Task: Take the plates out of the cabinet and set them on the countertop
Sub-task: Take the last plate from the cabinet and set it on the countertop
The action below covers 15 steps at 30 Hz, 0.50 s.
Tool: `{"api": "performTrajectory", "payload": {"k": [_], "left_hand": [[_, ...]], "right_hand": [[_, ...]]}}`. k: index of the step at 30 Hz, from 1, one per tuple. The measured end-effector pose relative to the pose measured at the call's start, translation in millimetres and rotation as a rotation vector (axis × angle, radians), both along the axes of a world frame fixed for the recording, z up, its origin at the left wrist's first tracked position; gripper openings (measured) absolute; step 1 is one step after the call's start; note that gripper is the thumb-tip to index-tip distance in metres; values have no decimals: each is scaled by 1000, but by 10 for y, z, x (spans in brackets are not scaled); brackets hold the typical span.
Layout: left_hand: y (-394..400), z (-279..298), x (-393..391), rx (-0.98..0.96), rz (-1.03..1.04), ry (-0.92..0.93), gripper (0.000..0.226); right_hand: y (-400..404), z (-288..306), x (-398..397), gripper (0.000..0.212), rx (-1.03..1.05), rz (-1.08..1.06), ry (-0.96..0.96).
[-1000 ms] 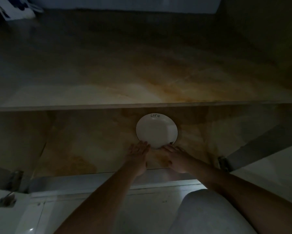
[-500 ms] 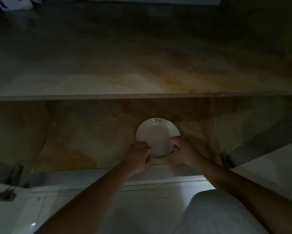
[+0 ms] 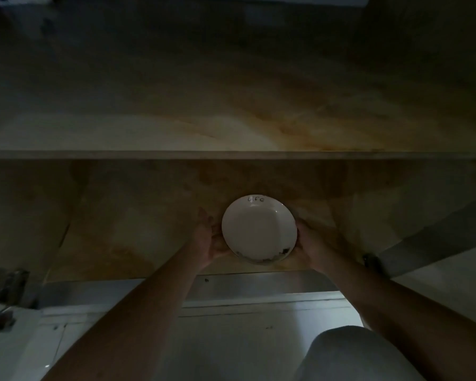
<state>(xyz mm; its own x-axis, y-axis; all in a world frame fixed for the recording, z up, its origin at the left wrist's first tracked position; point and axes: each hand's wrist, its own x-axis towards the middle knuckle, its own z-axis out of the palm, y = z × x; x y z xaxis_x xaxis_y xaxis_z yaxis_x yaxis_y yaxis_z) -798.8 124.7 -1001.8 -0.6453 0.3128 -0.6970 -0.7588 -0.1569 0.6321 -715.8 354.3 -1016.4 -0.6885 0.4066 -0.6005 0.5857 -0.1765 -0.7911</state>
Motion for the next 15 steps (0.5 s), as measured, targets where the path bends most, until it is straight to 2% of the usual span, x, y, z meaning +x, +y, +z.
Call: {"api": "performTrajectory", "payload": {"k": [1,4,9,12,15], "left_hand": [[-27,-2,-7,0,-4,-24,79],[-116,-68,11,-4,-41,-90,82],[-303,-66,105,-12,-83,-95,80],[-445,142,231,-15,-71,-103,82],[-628,470,400,-31,-31,-117,86]], "right_hand": [[-3,18,5,31,-35,-8,16],[-8,17,-2,37,-107,-52,-6],[-81,169,20,37,-194,-13,-77],[-172,414,120,43,-188,18,-105],[-345,777,251,39,-136,81,-114]]}}
